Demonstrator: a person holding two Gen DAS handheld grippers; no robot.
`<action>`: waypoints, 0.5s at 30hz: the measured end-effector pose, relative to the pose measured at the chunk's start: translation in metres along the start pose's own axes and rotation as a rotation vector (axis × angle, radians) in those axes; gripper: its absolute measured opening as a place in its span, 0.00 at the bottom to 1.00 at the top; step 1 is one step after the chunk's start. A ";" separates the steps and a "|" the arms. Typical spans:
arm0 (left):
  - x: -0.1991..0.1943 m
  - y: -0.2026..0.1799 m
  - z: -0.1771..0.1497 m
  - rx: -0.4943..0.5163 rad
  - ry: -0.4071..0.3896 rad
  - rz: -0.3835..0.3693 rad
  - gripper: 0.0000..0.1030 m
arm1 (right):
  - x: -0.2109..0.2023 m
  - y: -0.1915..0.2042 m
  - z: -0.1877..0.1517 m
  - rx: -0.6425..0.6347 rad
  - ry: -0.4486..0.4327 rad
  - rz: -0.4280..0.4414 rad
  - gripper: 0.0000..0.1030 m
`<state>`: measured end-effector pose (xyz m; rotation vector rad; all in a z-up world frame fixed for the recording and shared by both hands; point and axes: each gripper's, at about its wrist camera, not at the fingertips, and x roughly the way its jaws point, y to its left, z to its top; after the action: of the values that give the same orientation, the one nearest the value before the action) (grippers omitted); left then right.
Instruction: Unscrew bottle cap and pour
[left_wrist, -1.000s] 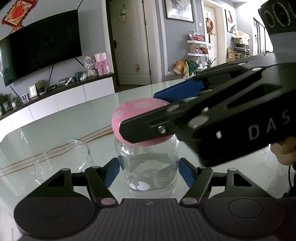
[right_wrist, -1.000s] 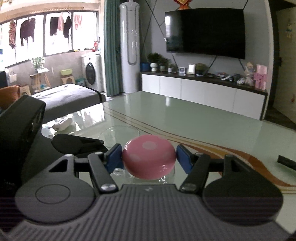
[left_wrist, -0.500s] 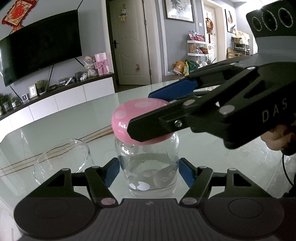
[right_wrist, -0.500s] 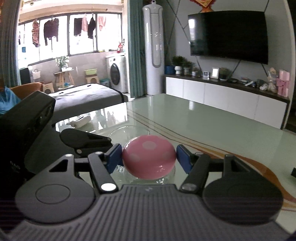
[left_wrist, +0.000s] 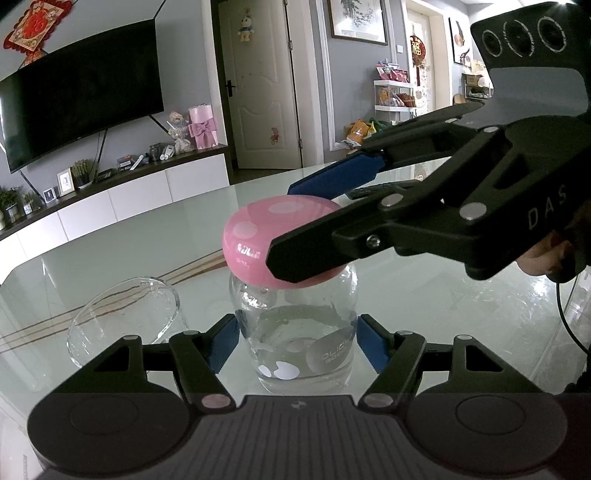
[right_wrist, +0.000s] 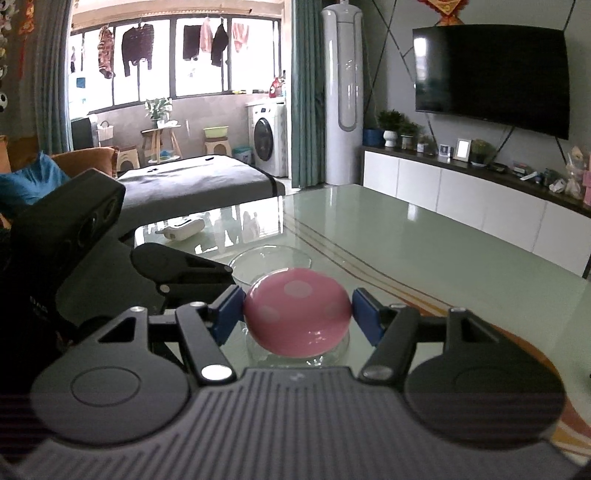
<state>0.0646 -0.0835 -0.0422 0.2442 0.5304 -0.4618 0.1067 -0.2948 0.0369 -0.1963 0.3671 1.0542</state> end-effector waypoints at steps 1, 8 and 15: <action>0.000 0.000 0.000 0.000 0.000 0.000 0.71 | 0.000 0.000 0.000 -0.003 0.001 0.003 0.63; 0.000 0.000 0.000 0.000 0.000 0.000 0.71 | 0.000 -0.002 0.000 -0.014 0.005 0.019 0.63; -0.001 0.000 0.001 0.000 0.000 0.000 0.71 | 0.001 -0.004 0.000 -0.027 0.014 0.027 0.64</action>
<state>0.0644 -0.0837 -0.0414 0.2442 0.5305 -0.4616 0.1104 -0.2959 0.0367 -0.2237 0.3694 1.0858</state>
